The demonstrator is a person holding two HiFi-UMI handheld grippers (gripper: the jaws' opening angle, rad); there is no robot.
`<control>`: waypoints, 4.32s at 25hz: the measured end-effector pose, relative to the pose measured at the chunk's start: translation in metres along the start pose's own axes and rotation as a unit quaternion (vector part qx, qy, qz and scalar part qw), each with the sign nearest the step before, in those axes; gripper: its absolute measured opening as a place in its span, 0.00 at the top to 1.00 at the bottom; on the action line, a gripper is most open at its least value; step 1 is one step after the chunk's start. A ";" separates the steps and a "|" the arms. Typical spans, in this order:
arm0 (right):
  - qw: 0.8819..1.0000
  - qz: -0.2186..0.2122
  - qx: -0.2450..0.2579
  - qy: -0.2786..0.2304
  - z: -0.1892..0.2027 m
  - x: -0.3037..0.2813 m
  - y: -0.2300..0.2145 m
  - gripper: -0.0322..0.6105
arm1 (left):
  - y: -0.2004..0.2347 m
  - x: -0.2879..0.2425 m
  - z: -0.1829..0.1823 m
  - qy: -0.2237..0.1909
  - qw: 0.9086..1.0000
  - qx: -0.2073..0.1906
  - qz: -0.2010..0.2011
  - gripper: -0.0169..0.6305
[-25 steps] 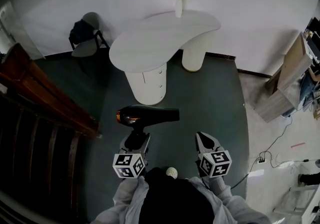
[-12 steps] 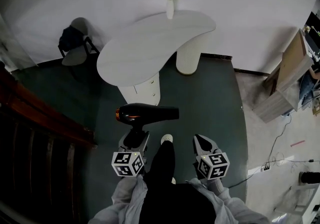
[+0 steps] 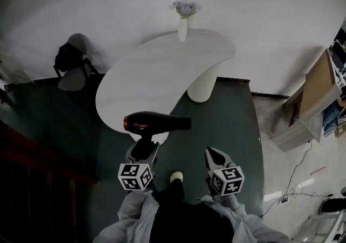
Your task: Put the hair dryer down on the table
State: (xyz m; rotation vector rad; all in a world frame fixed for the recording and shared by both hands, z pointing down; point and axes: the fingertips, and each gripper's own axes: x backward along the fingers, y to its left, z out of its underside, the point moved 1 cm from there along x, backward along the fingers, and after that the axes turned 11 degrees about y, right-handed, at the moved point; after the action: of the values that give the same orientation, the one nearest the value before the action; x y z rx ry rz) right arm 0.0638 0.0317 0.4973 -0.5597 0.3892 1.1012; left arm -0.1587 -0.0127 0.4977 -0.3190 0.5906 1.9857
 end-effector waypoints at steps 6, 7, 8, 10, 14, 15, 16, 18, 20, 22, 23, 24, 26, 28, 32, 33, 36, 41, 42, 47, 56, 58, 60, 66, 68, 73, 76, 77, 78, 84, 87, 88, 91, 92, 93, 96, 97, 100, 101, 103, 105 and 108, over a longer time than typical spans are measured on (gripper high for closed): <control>1.000 0.000 0.002 -0.016 -0.060 -0.062 -0.025 0.93 | 0.033 -0.061 -0.056 -0.011 1.000 -0.015 0.005 0.54; 1.000 -0.001 -0.003 -0.015 -0.062 -0.070 -0.028 0.93 | 0.037 -0.068 -0.060 -0.010 1.000 -0.017 0.005 0.54; 1.000 -0.002 -0.007 -0.012 -0.064 -0.078 -0.030 0.93 | 0.040 -0.074 -0.062 -0.007 1.000 -0.017 0.005 0.54; 1.000 -0.007 -0.008 -0.004 -0.066 -0.088 -0.034 0.93 | 0.043 -0.084 -0.062 0.003 1.000 -0.017 0.008 0.54; 1.000 -0.013 -0.013 0.015 -0.070 -0.108 -0.046 0.93 | 0.048 -0.103 -0.065 0.019 1.000 -0.018 0.008 0.54; 1.000 -0.015 -0.016 0.020 -0.070 -0.115 -0.051 0.93 | 0.049 -0.110 -0.066 0.022 1.000 -0.016 0.006 0.54; 0.999 -0.018 -0.018 0.024 -0.071 -0.123 -0.055 0.93 | 0.051 -0.118 -0.067 0.024 1.000 -0.013 0.004 0.54; 0.999 -0.025 -0.017 0.028 -0.079 -0.142 -0.064 0.93 | 0.055 -0.137 -0.073 0.025 1.000 -0.007 0.003 0.54; 0.999 -0.037 -0.012 0.027 -0.098 -0.164 -0.073 0.93 | 0.061 -0.160 -0.085 0.023 1.000 -0.001 0.000 0.54; 0.998 -0.049 -0.005 0.027 -0.122 -0.188 -0.087 0.93 | 0.066 -0.187 -0.103 0.022 1.000 0.004 -0.007 0.54; 0.998 -0.052 -0.002 0.027 -0.133 -0.199 -0.096 0.93 | 0.069 -0.201 -0.113 0.022 1.000 0.006 -0.010 0.54; 0.998 -0.055 0.000 0.028 -0.144 -0.208 -0.104 0.93 | 0.071 -0.213 -0.121 0.021 1.000 0.008 -0.012 0.54; 0.998 -0.061 0.003 0.031 -0.160 -0.226 -0.120 0.93 | 0.074 -0.236 -0.135 0.018 1.000 0.013 -0.014 0.54; 0.997 -0.069 0.009 0.039 -0.178 -0.246 -0.136 0.93 | 0.079 -0.262 -0.150 0.021 0.999 0.016 -0.019 0.54; 0.995 -0.082 0.019 0.047 -0.219 -0.285 -0.171 0.93 | 0.086 -0.315 -0.180 0.032 0.999 0.022 -0.030 0.54; 0.995 -0.085 0.020 0.048 -0.228 -0.295 -0.179 0.93 | 0.088 -0.328 -0.187 0.034 0.999 0.023 -0.033 0.54; 0.994 -0.094 0.022 0.055 -0.246 -0.319 -0.201 0.93 | 0.095 -0.360 -0.203 0.041 0.998 0.028 -0.043 0.54; 0.992 -0.106 0.026 0.060 -0.269 -0.350 -0.232 0.93 | 0.113 -0.409 -0.223 0.048 0.996 0.051 -0.059 0.54; 0.992 -0.108 0.027 0.061 -0.272 -0.355 -0.237 0.93 | 0.118 -0.419 -0.227 0.049 0.995 0.059 -0.062 0.54; 0.990 -0.119 0.032 0.067 -0.283 -0.385 -0.261 0.93 | 0.142 -0.470 -0.241 0.055 0.990 0.097 -0.085 0.54; 0.988 -0.132 0.015 0.084 -0.295 -0.421 -0.290 0.93 | 0.177 -0.559 -0.236 0.078 0.975 0.172 -0.118 0.54; 0.987 -0.131 0.012 0.091 -0.295 -0.428 -0.297 0.93 | 0.186 -0.576 -0.235 0.085 0.972 0.181 -0.124 0.54; 0.987 -0.129 0.007 0.097 -0.294 -0.435 -0.304 0.93 | 0.195 -0.590 -0.236 0.092 0.969 0.188 -0.132 0.54; 0.986 -0.122 -0.004 0.112 -0.290 -0.450 -0.318 0.93 | 0.223 -0.624 -0.232 0.120 0.961 0.193 -0.156 0.54; 0.986 -0.123 -0.005 0.115 -0.290 -0.453 -0.319 0.93 | 0.229 -0.630 -0.228 0.134 0.958 0.191 -0.168 0.54; 0.984 -0.126 -0.007 0.125 -0.286 -0.459 -0.325 0.93 | 0.232 -0.640 -0.227 0.161 0.956 0.158 -0.189 0.55; 0.984 -0.127 -0.004 0.127 -0.285 -0.460 -0.325 0.93 | 0.232 -0.641 -0.226 0.166 0.955 0.152 -0.194 0.54; 0.984 -0.128 -0.004 0.127 -0.285 -0.459 -0.323 0.93 | 0.232 -0.641 -0.225 0.169 0.954 0.149 -0.196 0.54; 0.983 -0.130 -0.004 0.128 -0.284 -0.458 -0.322 0.93 | 0.231 -0.642 -0.224 0.172 0.954 0.147 -0.195 0.54; 0.983 -0.145 -0.008 0.111 -0.289 -0.440 -0.311 0.93 | 0.219 -0.636 -0.232 0.166 0.964 0.138 -0.155 0.32; 0.985 -0.142 -0.009 0.096 -0.287 -0.426 -0.308 0.93 | 0.211 -0.616 -0.238 0.144 0.969 0.133 -0.149 0.29; 0.986 -0.142 -0.010 0.091 -0.287 -0.421 -0.306 0.93 | 0.206 -0.608 -0.239 0.136 0.971 0.136 -0.142 0.29; 0.987 -0.143 -0.006 0.079 -0.286 -0.407 -0.299 0.93 | 0.188 -0.577 -0.245 0.112 0.976 0.146 -0.115 0.29; 0.987 -0.142 -0.004 0.074 -0.287 -0.403 -0.297 0.93 | 0.181 -0.566 -0.246 0.104 0.978 0.150 -0.104 0.30; 0.987 -0.142 -0.003 0.070 -0.287 -0.399 -0.294 0.93 | 0.174 -0.555 -0.247 0.096 0.979 0.152 -0.093 0.32; 0.988 -0.141 -0.003 0.054 -0.291 -0.386 -0.285 0.93 | 0.151 -0.520 -0.249 0.074 0.983 0.155 -0.060 0.37; 0.989 -0.142 -0.003 0.050 -0.292 -0.382 -0.282 0.93 | 0.143 -0.509 -0.250 0.067 0.984 0.155 -0.050 0.40; 0.989 -0.141 0.000 0.036 -0.296 -0.369 -0.273 0.93 | 0.118 -0.479 -0.253 0.045 0.989 0.141 -0.022 0.51; 0.990 -0.140 0.000 0.031 -0.297 -0.365 -0.271 0.93 | 0.109 -0.469 -0.254 0.037 0.990 0.133 -0.014 0.54; 0.991 -0.136 -0.001 0.020 -0.299 -0.356 -0.266 0.93 | 0.093 -0.450 -0.254 0.023 0.993 0.115 -0.003 0.62; 0.992 -0.129 0.002 0.008 -0.300 -0.345 -0.259 0.93 | 0.079 -0.432 -0.251 0.016 0.996 0.092 0.000 0.70; 0.992 -0.124 0.010 -0.006 -0.298 -0.329 -0.245 0.93 | 0.069 -0.403 -0.243 0.015 0.999 0.044 -0.019 0.76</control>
State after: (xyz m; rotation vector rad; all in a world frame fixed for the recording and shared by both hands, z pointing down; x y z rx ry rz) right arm 0.1470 -0.4689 0.4986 -0.5665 0.3110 0.8596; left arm -0.0379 -0.4729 0.4964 -0.3042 0.6849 1.9143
